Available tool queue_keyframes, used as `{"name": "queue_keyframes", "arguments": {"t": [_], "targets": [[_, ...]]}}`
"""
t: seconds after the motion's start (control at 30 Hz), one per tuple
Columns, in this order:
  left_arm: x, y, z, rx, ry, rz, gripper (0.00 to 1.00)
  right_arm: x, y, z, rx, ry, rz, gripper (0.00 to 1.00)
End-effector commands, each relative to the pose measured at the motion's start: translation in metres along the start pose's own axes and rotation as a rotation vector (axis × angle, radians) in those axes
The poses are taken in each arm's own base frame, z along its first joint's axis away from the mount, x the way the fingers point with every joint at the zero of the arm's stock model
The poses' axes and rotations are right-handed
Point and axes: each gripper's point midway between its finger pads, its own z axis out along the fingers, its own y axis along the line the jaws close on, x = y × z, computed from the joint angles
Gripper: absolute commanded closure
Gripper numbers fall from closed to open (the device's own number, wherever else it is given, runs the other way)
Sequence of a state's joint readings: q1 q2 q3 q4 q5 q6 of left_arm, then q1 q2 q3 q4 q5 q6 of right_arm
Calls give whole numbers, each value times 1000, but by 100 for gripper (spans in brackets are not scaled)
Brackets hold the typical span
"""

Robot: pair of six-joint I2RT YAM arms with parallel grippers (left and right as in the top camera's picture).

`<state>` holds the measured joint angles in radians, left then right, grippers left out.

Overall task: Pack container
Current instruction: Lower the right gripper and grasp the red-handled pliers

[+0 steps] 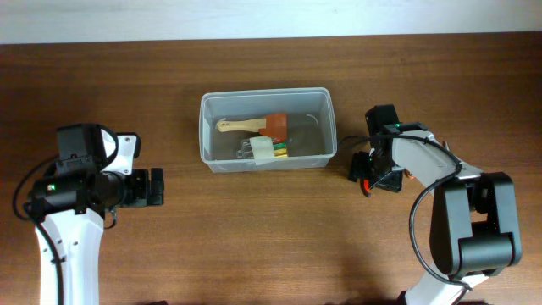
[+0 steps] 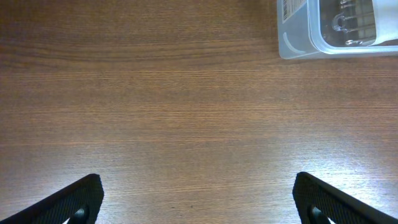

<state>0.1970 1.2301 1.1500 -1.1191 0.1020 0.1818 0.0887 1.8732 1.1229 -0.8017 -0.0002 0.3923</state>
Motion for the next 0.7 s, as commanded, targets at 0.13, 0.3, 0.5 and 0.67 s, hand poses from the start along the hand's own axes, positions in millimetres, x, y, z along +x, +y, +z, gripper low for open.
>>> {"name": "queue_keyframes", "arguments": {"t": [0.13,0.3,0.5,0.67], "targets": [[0,-2,-2,12,-14,-10,1,11,-5,13,28,52,6,41],[-1,-2,-2,12,-14,-10,1,12,-5,13,30,58,6,60],[-1,-2,-2,12,-14,-10,1,13,-5,13,31,60,6,74],[-1,-2,-2,12,-14,-10,1,13,-6,13,32,63,6,82]]}}
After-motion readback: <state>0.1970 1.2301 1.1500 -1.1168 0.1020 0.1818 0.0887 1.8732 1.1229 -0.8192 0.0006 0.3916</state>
